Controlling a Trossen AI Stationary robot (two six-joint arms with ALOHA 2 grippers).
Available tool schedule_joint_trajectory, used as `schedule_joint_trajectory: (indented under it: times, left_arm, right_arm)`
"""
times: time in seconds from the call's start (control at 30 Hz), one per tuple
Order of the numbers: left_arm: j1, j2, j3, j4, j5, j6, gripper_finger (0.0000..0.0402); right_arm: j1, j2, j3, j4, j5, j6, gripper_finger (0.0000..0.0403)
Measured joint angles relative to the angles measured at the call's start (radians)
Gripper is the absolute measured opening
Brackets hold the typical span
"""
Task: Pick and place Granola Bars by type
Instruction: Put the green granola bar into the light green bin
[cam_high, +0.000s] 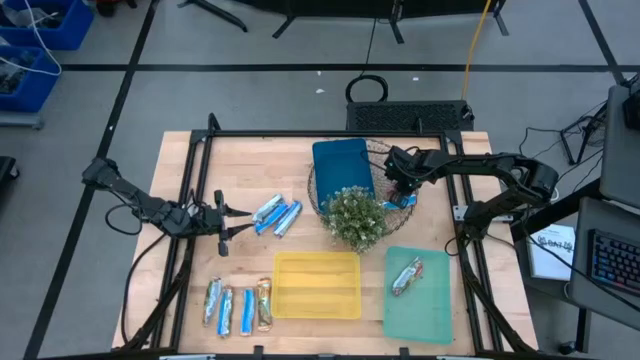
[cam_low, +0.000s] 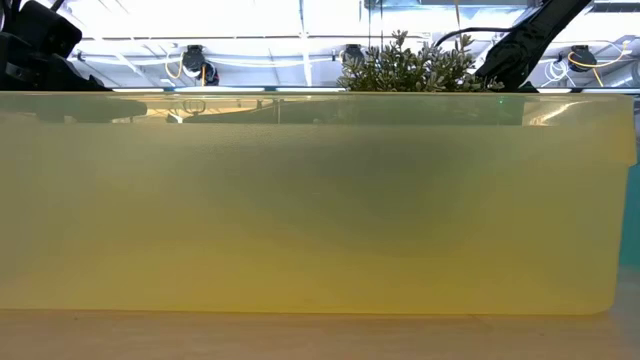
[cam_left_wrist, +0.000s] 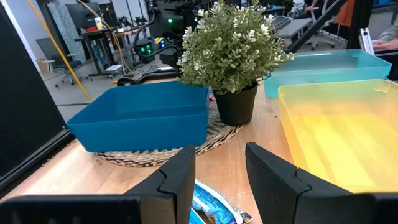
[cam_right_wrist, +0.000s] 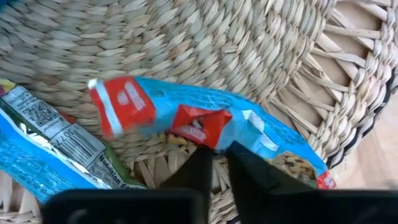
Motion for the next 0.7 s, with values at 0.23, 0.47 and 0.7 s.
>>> schedule_joint_trajectory:
  times: [0.23, 0.47, 0.7]
  left_arm:
    - [0.0, 0.0, 0.0, 0.0, 0.0, 0.0, 0.0145]
    - [0.0, 0.0, 0.0, 0.0, 0.0, 0.0, 0.0145]
    - [0.0, 0.0, 0.0, 0.0, 0.0, 0.0, 0.0145]
  right_arm:
    - [0.007, -0.002, 0.0, 0.005, 0.052, -0.032, 0.0001]
    - [0.029, -0.11, 0.0, -0.001, 0.103, -0.039, 0.0]
    - [0.031, -0.324, 0.0, -0.049, 0.095, 0.013, 0.0]
